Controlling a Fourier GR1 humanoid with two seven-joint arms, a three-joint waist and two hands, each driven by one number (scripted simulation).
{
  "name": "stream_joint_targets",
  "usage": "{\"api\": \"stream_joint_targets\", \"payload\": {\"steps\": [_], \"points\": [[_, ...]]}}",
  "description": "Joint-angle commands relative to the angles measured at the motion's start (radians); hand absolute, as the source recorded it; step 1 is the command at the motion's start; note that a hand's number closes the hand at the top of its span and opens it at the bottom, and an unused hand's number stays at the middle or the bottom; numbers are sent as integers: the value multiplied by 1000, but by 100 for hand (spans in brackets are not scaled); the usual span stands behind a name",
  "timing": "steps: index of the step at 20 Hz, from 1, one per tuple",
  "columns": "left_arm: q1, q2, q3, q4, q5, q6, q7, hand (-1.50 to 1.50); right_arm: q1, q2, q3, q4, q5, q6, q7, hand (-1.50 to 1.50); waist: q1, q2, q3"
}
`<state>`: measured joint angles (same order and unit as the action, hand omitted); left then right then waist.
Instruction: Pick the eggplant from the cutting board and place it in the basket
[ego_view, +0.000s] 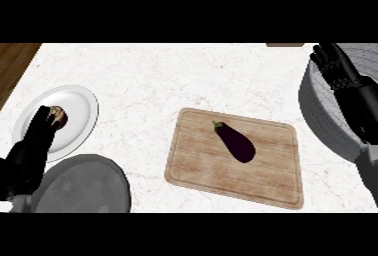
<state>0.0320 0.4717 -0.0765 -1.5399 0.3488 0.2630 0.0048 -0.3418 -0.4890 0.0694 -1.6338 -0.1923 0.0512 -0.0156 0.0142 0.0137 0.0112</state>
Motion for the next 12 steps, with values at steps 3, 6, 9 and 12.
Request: {"api": "stream_joint_targets", "payload": {"steps": [3,6,9,12], "points": [[-82,18,-75,23,-83,-18,19,0,-31,154,138,187,-177,236,-75,150,47,28,-4],[-128,56,-105,-1,-103,-62,36,0,-60,222,207,238,-309,400,-46,150,112,72,7],[-139,24,-153,26,-109,-64,85,0,-57,353,260,160,-443,574,-243,150,60,46,8],[-181,8,-168,62,-154,-10,172,0,-61,322,227,271,-329,681,-425,-150,5,1,-7]]}}
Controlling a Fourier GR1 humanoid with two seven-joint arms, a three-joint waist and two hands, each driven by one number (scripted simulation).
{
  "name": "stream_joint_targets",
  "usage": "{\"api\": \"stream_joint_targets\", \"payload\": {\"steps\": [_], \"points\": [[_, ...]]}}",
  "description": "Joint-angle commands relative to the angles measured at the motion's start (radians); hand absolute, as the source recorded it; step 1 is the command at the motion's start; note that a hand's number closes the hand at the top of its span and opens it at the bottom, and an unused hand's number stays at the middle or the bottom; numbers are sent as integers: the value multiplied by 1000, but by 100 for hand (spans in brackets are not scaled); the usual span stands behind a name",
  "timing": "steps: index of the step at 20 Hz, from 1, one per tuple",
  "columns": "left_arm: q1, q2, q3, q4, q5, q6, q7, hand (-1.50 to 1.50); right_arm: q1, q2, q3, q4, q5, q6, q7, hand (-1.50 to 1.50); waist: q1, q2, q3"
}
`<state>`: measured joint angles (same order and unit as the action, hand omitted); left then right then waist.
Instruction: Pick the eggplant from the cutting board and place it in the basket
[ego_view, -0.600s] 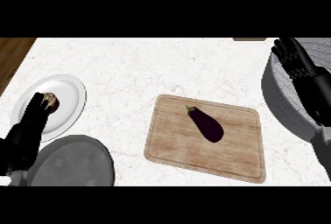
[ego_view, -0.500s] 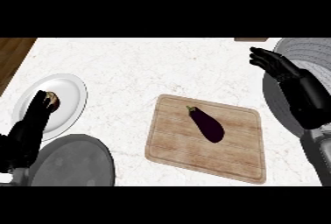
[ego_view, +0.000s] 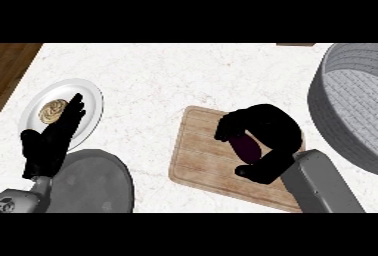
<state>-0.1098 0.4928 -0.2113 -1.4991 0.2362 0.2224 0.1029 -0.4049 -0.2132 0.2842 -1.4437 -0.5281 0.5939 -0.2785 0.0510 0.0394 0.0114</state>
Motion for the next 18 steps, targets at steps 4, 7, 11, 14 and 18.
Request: {"api": "stream_joint_targets", "payload": {"steps": [4,7,11,14,18], "points": [[-102,-45,-24,118,-48,1,65,0,-106,-13,-24,129,251,34,-166,-150,-45,-33,-11],[-90,-59,-38,100,-57,26,73,0,-202,-203,-63,86,392,-2,-101,-150,-47,-35,-12],[-87,-47,-30,92,-57,16,75,0,-322,-367,-45,98,533,80,-118,-150,-27,-36,-12],[-164,-57,-38,125,-62,3,118,0,-415,-462,27,137,604,234,-171,-150,-22,-23,-11],[-126,-61,-42,118,-76,6,87,0,-449,-525,130,142,628,362,-218,-150,-14,-29,-12]]}}
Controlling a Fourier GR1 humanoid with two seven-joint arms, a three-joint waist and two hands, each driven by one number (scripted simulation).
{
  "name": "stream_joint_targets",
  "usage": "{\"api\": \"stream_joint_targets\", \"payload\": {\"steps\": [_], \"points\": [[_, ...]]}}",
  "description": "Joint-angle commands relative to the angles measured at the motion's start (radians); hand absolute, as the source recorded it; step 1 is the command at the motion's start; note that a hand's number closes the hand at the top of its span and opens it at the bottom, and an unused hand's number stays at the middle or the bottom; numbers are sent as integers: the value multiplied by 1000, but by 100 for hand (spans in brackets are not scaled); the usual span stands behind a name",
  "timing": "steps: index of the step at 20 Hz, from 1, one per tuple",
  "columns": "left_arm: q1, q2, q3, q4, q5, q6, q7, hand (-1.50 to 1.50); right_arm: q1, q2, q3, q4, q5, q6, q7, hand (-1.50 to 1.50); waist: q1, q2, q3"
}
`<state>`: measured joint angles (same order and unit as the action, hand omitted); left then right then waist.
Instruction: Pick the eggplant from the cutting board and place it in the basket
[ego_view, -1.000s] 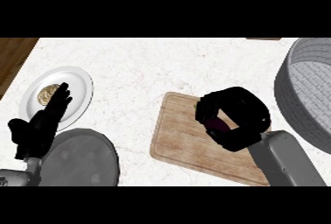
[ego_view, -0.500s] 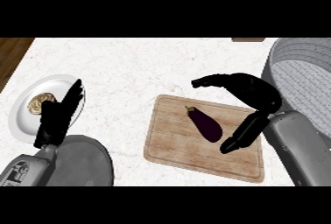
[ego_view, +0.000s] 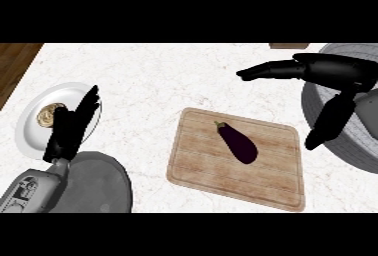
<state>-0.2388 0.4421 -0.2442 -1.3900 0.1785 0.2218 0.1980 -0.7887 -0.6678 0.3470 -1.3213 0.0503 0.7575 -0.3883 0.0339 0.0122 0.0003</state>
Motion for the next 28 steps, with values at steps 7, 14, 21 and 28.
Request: {"api": "stream_joint_targets", "payload": {"steps": [7,14,21,28], "points": [[-6,-50,-22,33,-43,17,-12,0,-127,-111,150,148,87,196,-245,-150,6,2,1],[-28,-42,34,105,-30,-20,-40,0,-142,-57,190,253,100,81,-296,-150,-12,-3,0],[-37,-43,49,94,-40,-51,-31,0,-146,23,236,431,204,-79,-389,-150,-12,-3,0],[-12,-49,58,47,-67,-33,-10,0,-143,102,293,496,249,-129,-394,-150,-8,-6,0]]}}
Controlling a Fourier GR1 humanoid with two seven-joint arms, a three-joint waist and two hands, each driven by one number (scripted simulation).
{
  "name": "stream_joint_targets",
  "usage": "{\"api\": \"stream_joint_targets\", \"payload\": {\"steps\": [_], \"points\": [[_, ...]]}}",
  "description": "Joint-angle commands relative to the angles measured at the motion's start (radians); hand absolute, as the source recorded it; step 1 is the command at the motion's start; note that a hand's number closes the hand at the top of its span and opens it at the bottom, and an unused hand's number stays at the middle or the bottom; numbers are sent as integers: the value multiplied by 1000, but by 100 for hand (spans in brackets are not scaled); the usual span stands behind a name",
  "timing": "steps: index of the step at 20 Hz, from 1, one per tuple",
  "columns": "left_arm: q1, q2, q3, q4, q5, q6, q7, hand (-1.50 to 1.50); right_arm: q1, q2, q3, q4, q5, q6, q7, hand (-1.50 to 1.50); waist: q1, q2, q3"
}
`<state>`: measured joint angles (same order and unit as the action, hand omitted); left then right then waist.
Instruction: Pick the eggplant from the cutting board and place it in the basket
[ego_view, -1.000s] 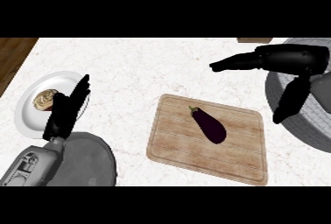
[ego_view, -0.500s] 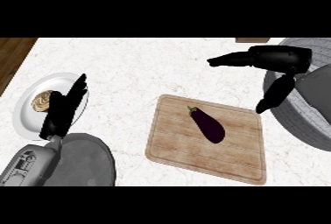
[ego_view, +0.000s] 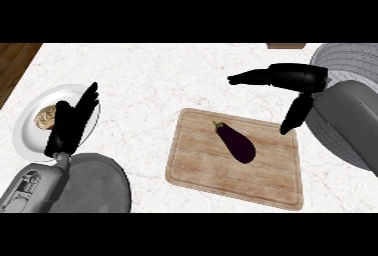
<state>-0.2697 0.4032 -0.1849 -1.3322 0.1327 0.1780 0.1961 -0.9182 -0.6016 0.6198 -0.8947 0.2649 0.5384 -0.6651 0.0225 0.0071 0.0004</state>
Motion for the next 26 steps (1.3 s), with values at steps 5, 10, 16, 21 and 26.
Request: {"api": "stream_joint_targets", "payload": {"steps": [5,10,16,21,26], "points": [[-30,-19,34,47,-7,-18,0,0,-21,122,49,113,64,39,-116,-150,-3,1,0],[12,-44,20,-9,-48,7,16,0,26,138,40,90,87,15,-121,-150,-13,-6,0],[95,-55,23,-41,-69,-9,-45,0,59,205,54,159,139,-51,-148,-150,-9,-5,0],[72,-61,30,-86,-80,-7,44,0,7,291,38,220,160,-52,-106,-150,-5,-5,0],[83,-48,71,-66,-70,-51,23,0,56,325,53,173,202,-65,-66,-150,-16,-8,-1]]}}
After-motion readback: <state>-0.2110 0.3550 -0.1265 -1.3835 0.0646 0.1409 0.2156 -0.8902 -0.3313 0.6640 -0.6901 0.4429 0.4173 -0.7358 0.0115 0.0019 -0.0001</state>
